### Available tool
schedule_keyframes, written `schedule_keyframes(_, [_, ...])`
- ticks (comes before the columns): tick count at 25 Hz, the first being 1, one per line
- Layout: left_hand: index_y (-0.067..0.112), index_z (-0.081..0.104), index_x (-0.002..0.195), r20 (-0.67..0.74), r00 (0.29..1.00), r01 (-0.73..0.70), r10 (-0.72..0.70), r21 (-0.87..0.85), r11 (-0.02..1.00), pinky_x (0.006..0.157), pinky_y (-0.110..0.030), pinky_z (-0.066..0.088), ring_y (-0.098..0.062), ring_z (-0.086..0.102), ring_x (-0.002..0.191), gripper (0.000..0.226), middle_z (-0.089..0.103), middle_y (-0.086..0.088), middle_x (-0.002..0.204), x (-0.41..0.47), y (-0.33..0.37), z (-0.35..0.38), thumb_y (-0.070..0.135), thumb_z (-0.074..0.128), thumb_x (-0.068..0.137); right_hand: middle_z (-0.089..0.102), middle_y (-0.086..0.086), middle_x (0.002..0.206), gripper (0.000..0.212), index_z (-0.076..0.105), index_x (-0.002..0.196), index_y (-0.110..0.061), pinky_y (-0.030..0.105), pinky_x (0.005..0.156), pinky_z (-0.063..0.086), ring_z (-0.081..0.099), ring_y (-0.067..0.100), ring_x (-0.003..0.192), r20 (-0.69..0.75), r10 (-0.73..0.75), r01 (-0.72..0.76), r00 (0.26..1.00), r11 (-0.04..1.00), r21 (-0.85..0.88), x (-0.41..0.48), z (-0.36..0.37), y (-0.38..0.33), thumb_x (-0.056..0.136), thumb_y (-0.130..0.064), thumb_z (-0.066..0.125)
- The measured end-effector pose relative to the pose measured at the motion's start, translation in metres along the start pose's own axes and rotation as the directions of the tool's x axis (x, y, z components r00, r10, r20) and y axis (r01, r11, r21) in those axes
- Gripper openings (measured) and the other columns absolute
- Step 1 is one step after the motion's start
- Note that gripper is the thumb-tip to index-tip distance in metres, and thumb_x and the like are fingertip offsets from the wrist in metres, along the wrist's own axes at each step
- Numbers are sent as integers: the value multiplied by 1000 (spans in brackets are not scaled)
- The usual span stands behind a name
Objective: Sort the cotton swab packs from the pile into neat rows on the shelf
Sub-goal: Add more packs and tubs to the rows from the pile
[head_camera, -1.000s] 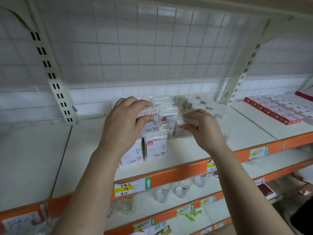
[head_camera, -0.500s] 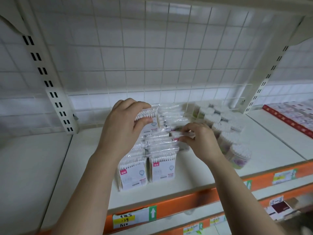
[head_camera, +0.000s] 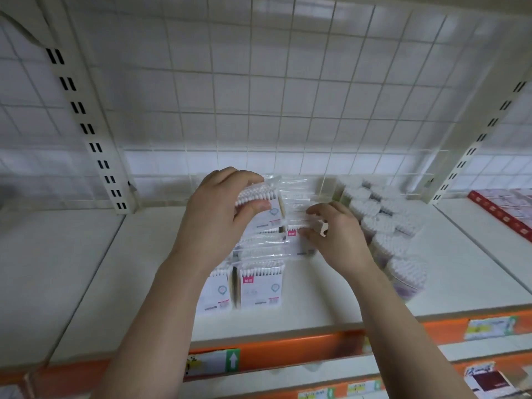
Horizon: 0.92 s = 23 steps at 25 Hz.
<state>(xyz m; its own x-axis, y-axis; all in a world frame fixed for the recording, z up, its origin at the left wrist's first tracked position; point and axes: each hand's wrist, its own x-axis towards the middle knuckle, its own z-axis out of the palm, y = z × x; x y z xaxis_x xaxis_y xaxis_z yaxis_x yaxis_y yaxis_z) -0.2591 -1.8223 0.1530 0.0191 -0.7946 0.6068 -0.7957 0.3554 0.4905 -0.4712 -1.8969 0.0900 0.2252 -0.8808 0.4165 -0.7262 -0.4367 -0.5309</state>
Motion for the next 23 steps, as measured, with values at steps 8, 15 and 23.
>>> schedule_keyframes(8, [20,66,105,80,995,-57,63,-83,995,82,-17,41,-5,55,95,22,59,10,99,5,41,43,25,70,84,59,-4,100,23,66,106,-15,34,79,51,57,15,88,-143,-41,55,989,994,90,-7,-57,9,83,-13,65])
schedule_keyframes(15, [25,68,102,291,957,-7,-12,66,998,83,-36,46,-12,56,94,23,59,11,98,-5,38,78,26,72,79,60,-4,100,21,66,104,-19,32,77,50,56,11,87,-133,-47,62,990,992,110,-9,-78,25,85,-14,63])
schedule_keyframes(23, [34,65,109,323,940,-1,-112,331,944,92,-31,29,-10,55,101,29,62,13,104,-7,47,90,37,68,81,60,-1,97,20,67,104,-17,37,76,50,57,16,83,-57,-78,84,995,990,115,-7,-72,38,84,-17,62])
